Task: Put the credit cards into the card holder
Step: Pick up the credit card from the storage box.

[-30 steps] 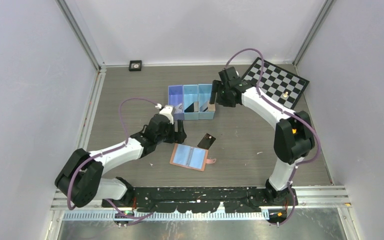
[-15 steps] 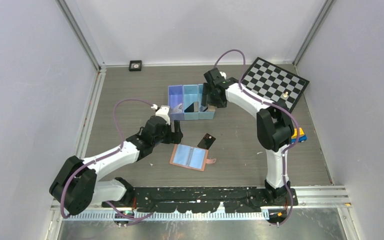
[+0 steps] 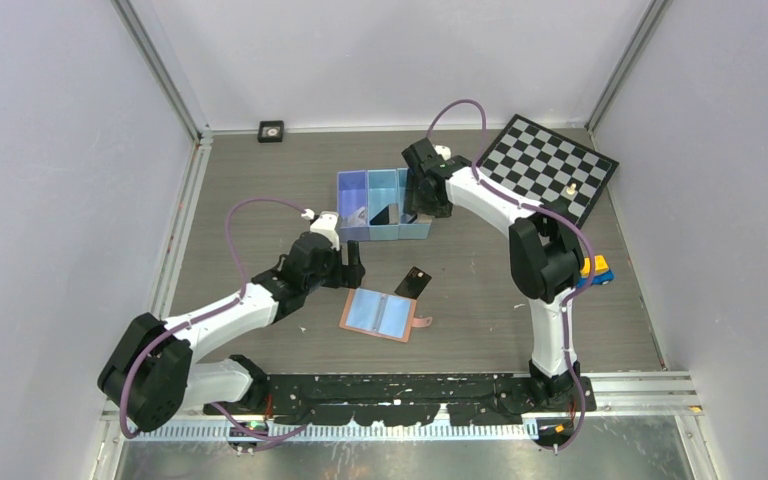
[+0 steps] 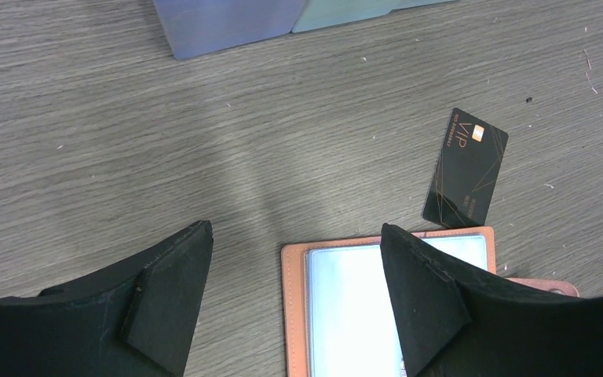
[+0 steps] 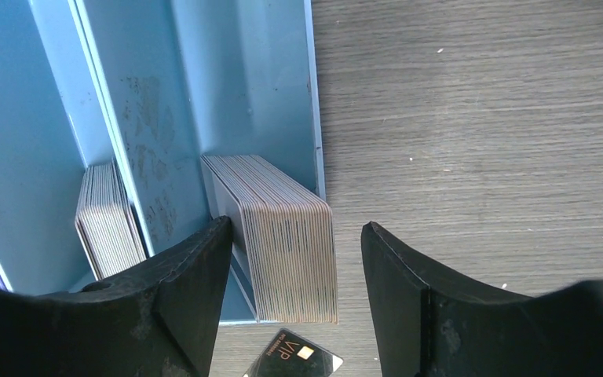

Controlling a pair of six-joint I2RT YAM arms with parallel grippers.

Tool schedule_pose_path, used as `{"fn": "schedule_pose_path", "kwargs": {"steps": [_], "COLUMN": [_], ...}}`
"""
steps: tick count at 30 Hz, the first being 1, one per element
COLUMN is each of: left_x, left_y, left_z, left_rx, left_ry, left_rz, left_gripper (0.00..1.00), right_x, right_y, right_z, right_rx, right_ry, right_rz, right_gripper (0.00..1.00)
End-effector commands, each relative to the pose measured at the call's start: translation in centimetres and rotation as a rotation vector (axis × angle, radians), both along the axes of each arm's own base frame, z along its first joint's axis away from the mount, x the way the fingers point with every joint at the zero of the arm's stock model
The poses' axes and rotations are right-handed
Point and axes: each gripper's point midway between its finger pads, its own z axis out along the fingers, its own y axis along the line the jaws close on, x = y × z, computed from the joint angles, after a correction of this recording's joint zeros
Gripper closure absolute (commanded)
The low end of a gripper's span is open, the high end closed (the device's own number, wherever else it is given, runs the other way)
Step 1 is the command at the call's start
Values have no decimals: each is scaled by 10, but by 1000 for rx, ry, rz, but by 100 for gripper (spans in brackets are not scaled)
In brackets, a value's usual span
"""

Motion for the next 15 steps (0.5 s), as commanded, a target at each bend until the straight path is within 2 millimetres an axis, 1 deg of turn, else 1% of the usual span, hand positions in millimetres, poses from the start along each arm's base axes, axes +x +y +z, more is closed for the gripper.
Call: {"fn": "schedule_pose_path", "kwargs": {"steps": [1, 11, 15], "left_x": [4, 3, 3], "left_y": [1, -1, -2], "left_z": [7, 5, 4], "left_rx": [-8, -11, -13], "left_ry": [-28, -18, -11], "left_rz": [6, -4, -7], "left_gripper": [19, 19, 19], "right_x": [1, 0, 0], "right_y": [-22, -23, -27], "right_z": [37, 47, 50], "right_rx": [-62, -59, -72], "right_ry": [-63, -73, -77], "right_rz": [-49, -48, -53], "right_gripper": [35, 35, 36]}}
